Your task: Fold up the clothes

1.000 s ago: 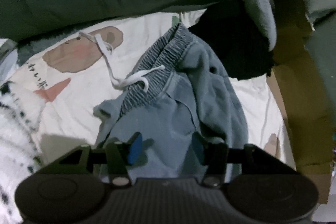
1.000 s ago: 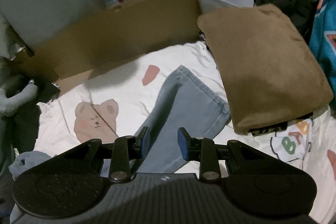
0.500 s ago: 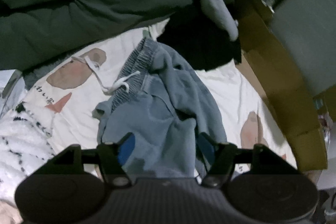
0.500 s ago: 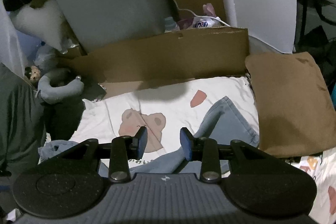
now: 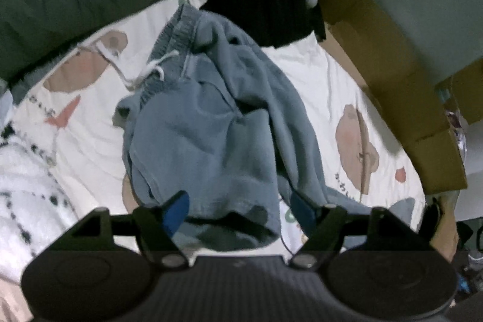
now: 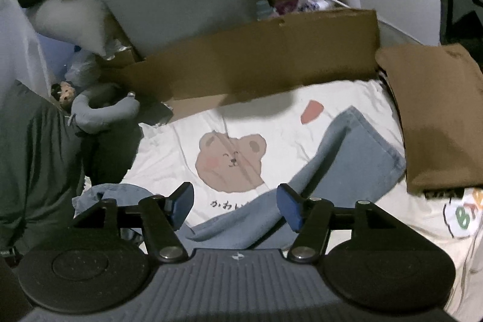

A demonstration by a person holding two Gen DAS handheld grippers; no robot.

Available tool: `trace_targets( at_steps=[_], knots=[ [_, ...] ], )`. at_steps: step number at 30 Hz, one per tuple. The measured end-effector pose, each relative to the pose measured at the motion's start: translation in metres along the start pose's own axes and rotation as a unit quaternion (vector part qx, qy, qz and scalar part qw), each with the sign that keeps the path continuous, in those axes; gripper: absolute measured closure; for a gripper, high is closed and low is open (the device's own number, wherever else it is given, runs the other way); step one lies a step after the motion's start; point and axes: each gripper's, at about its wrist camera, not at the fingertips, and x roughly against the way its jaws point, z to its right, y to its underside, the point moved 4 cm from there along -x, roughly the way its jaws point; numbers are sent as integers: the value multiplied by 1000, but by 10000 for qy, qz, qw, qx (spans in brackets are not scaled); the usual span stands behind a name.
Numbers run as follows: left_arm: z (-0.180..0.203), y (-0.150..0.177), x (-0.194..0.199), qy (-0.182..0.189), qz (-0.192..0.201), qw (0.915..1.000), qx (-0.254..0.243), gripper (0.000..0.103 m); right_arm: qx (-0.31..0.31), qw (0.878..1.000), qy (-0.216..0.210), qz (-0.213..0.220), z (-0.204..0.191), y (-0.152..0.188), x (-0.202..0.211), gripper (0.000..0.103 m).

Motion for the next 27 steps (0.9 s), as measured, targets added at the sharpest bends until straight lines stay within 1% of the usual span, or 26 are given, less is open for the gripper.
trace_targets(
  at_steps=[3, 9, 11, 14, 23, 27],
  knots=[
    [-1, 7, -2, 99, -23, 9999, 98, 25, -47, 9999, -10, -103, 1, 9, -5, 35],
    [-2, 22, -19, -51, -222, 9997, -67, 24, -54, 9995, 14, -315, 4, 25, -17, 35],
    [-5, 25, -25, -92, -299, 9995, -39, 24, -75, 9993, 22, -355, 4, 29, -19, 35],
    [-8, 28, -31, -52, -321, 9995, 6, 23, -49, 9991, -17, -426, 2, 38, -24, 35],
    [-14, 33, -50, -276, -361, 9984, -338, 22, 97, 9964, -17, -837, -2, 64, -48, 35],
    [-19, 37, -58, -281, -409, 9976, -480, 22, 44, 9950, -54, -993, -3, 73, -56, 35]
  ],
)
